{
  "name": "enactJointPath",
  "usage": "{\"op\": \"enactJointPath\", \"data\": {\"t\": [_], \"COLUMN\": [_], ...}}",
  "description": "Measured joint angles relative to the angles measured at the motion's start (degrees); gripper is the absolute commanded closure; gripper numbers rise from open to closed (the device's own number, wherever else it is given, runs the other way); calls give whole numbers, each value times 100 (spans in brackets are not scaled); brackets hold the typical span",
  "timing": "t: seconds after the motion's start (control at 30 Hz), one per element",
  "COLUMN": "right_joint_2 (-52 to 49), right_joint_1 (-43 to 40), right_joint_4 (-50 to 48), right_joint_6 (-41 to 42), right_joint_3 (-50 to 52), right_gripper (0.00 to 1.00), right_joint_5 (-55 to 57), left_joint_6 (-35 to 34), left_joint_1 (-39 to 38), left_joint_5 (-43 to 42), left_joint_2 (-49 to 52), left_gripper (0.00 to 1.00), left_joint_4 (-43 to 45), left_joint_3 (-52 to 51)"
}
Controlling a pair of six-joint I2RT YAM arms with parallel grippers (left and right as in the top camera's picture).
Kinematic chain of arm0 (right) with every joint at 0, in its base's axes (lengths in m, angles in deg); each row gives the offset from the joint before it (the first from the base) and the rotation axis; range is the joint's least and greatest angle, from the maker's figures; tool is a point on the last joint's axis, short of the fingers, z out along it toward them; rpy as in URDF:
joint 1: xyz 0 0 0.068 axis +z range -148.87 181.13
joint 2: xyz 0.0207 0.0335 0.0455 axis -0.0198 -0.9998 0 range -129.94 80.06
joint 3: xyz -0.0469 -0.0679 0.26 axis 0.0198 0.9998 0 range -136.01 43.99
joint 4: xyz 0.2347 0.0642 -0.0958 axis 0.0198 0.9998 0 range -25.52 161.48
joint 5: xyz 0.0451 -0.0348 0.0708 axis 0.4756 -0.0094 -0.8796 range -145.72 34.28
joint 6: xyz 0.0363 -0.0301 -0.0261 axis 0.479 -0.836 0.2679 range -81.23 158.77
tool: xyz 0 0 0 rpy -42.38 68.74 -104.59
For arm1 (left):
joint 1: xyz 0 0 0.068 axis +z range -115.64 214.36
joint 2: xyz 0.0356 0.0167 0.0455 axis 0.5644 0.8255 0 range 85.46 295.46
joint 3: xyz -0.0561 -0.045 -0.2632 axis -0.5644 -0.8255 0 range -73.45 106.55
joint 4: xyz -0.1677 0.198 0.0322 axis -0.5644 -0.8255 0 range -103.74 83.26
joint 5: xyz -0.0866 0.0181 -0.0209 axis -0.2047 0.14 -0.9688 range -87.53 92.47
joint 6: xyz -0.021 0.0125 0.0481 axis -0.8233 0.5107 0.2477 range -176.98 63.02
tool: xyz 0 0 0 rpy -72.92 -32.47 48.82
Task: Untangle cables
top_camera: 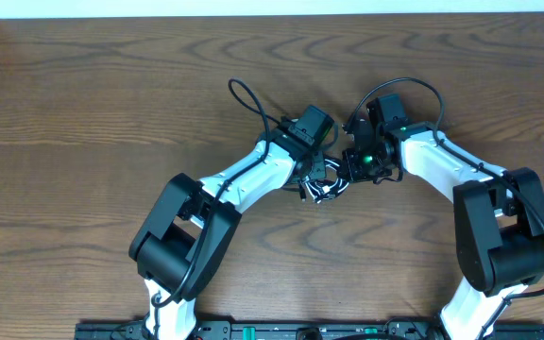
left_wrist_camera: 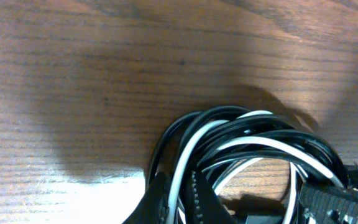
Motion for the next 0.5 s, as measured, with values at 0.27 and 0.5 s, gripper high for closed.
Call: {"op": "enactJointPath", "data": {"t": [0.27, 0.5], "right_joint_2": [0, 0], "right_joint_1": [13, 11], "right_joint_4": [-2, 0], "right_joint_6": [0, 0], "right_joint_3": [0, 0], "right_gripper": [81, 76], "right_joint_5": [-63, -55], "left_joint_6": [0, 2], "left_joint_1": [393, 629], "left_joint_5": [-649, -1231], "left_joint_2": [-66, -66], "left_gripper": [93, 92], "left_joint_4": [-195, -234], "left_joint_3": [0, 0]}}
